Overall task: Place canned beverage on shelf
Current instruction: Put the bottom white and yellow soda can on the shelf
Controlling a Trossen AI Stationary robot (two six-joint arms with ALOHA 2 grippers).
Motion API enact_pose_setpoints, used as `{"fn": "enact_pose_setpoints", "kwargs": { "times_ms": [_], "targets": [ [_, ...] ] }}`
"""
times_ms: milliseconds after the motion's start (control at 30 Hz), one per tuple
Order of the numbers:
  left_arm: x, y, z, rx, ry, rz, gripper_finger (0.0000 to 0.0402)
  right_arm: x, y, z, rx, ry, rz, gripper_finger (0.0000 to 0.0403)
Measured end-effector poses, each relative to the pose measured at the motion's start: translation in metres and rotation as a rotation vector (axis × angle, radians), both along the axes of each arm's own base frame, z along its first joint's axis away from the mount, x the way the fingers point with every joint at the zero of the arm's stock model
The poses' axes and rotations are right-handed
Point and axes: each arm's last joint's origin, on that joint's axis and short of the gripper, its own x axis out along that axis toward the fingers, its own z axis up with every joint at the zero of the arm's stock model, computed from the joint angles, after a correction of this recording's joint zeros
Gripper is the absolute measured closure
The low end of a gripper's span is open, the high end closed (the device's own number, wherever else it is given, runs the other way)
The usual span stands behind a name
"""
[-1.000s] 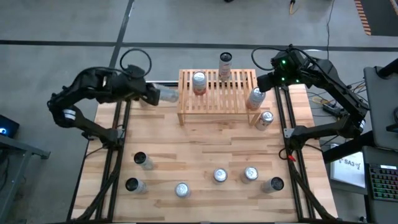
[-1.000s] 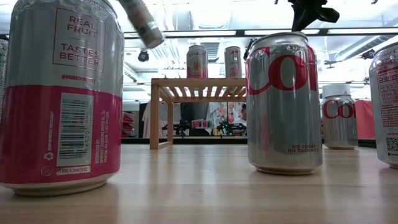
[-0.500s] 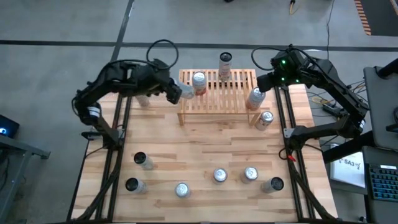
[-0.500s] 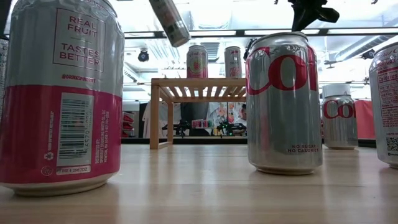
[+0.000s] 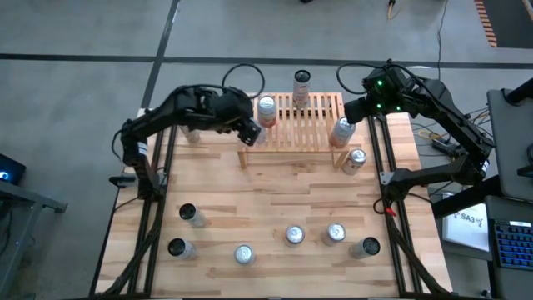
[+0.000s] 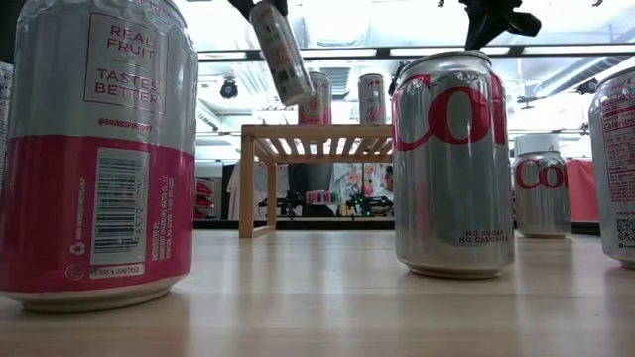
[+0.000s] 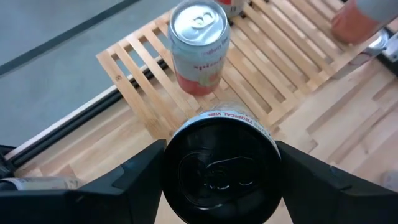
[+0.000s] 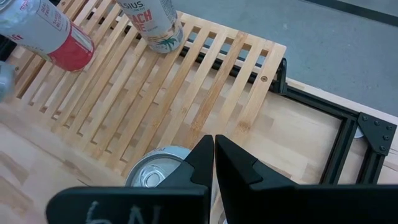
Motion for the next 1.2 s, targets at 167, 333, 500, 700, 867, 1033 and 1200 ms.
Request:
{"fn": "enact_pose_setpoints", "kwargs": {
  "times_ms": [167,333,500,700,867,1033,1200],
  "targets": [
    [0.009,0.002,-0.008,-0.005,0.025,0.004,0.0151,0.000,0.000,0.000,0.000,0.000,0.000,0.0394],
    [0.013,0.006,-0.012,-0.008,0.037,0.015,0.0149,0.000,0.000,0.000,0.000,0.000,0.000,0.0394],
    [0.015,0.011,-0.015,-0.011,0.045,0.031,0.0148,0.000,0.000,0.000,0.001,0.000,0.000,0.0394],
    [0.015,0.012,-0.015,-0.013,0.044,0.036,0.0147,0.000,0.000,0.000,0.001,0.000,0.001,0.0394],
    [0.015,0.013,-0.015,-0.014,0.043,0.041,0.0146,0.000,0.000,0.000,0.002,0.001,0.001,0.0394],
    [0.016,0.012,-0.015,-0.016,0.042,0.043,0.0146,0.000,0.000,0.000,0.001,0.001,0.001,0.0394],
    [0.016,0.012,-0.015,-0.017,0.041,0.044,0.0146,0.000,0.000,0.000,0.002,0.001,0.001,0.0394]
  ]
}}
